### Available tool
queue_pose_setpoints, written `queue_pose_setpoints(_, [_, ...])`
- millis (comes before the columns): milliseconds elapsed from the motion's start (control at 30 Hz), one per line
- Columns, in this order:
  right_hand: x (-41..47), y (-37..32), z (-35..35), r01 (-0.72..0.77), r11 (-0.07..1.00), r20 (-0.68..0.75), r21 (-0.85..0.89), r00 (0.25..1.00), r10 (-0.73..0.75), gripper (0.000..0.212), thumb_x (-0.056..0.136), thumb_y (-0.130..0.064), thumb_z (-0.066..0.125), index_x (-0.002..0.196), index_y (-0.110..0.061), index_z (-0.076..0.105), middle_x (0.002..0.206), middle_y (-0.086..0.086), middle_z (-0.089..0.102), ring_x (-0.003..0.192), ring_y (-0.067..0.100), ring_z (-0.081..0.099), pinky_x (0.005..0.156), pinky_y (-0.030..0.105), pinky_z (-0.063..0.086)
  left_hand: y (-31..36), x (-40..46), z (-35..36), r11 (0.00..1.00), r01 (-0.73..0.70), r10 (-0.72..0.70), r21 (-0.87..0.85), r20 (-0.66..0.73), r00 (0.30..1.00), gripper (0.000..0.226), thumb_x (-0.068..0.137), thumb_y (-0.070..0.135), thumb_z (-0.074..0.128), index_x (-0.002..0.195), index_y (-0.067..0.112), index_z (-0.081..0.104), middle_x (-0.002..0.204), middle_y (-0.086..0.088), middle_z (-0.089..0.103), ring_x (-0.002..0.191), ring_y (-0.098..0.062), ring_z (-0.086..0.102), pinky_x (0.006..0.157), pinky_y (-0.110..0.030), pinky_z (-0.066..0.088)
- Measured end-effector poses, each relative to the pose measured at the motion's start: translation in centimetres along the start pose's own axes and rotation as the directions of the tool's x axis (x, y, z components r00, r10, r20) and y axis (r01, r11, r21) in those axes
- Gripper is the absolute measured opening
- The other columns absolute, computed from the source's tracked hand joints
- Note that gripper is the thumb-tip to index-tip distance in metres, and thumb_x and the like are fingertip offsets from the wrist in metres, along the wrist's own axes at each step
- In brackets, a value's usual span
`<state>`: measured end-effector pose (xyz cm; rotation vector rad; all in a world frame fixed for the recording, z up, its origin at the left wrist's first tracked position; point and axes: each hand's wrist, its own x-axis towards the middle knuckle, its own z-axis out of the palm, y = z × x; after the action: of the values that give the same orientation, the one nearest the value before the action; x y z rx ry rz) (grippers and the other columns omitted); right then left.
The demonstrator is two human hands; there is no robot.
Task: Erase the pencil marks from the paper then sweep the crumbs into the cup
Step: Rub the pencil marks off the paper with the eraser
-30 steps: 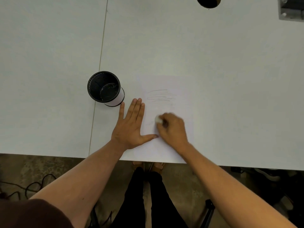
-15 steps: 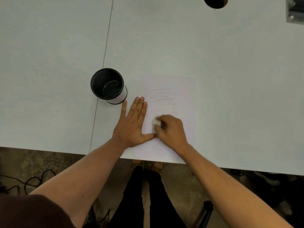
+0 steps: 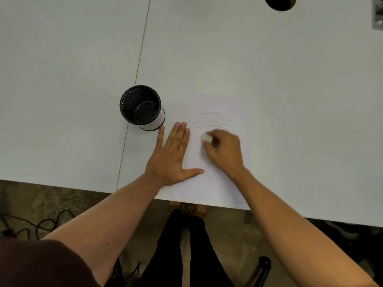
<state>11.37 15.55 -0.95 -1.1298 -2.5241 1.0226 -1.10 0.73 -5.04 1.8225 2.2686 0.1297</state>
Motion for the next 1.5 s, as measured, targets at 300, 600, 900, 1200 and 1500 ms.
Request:
queue_pose_setpoints(300, [-4.0,-1.0,1.2,0.057,0.998,0.128,0.036,0.99,-0.061,0.021,0.084,-0.017,0.065,0.102,-0.008,0.069,0.085,0.004,0.068,0.07,0.008,0.054,0.065,0.016,0.039,-0.1,0.0,0.1,1.0,-0.007,0.006,-0.028,-0.012,1.0,0.113,0.089,0.086,0.015,0.159,-0.003,0.013,0.169,-0.019,0.006,0.157,-0.031,0.004,0.122,-0.065,0.006])
queue_pose_setpoints(600, [-1.7,-0.8,1.5,0.023,0.999,0.011,0.041,1.0,-0.024,0.017,0.084,-0.017,0.065,0.099,-0.008,0.069,0.084,0.005,0.068,0.071,0.011,0.057,0.066,0.023,0.043,0.0,0.0,0.0,1.0,-0.006,0.005,-0.018,-0.014,1.0,0.114,0.088,0.086,0.022,0.159,-0.002,0.014,0.169,-0.019,0.008,0.157,-0.031,0.004,0.122,-0.065,0.006])
queue_pose_setpoints(900, [1.5,-0.5,0.9,0.011,0.999,-0.057,0.047,0.998,-0.009,0.017,0.083,-0.017,0.066,0.097,-0.008,0.07,0.084,0.004,0.07,0.071,0.014,0.061,0.067,0.021,0.044,0.0,0.1,-0.1,1.0,0.012,-0.012,0.005,0.01,1.0,0.118,0.085,0.089,0.021,0.159,-0.002,0.012,0.169,-0.018,0.005,0.157,-0.03,0.001,0.123,-0.065,0.006])
queue_pose_setpoints(1200, [-0.9,-0.6,1.1,0.142,0.99,0.124,0.013,0.982,-0.143,0.024,0.084,-0.021,0.065,0.105,-0.009,0.069,0.087,0.005,0.069,0.074,0.018,0.062,0.068,0.027,0.048,-0.1,0.0,0.1,1.0,-0.002,0.002,0.002,-0.003,1.0,0.113,0.088,0.086,0.02,0.159,-0.001,0.013,0.169,-0.018,0.005,0.157,-0.03,0.003,0.123,-0.063,0.003])
queue_pose_setpoints(1500, [-3.5,-1.0,1.7,0.138,0.989,0.16,0.052,0.976,-0.145,0.025,0.086,-0.02,0.063,0.108,-0.008,0.068,0.09,0.007,0.069,0.076,0.017,0.062,0.069,0.027,0.049,-0.2,0.0,0.1,1.0,-0.012,0.012,-0.012,-0.036,0.999,0.106,0.092,0.08,0.018,0.158,-0.003,0.017,0.168,-0.02,0.01,0.157,-0.032,0.007,0.122,-0.066,0.007])
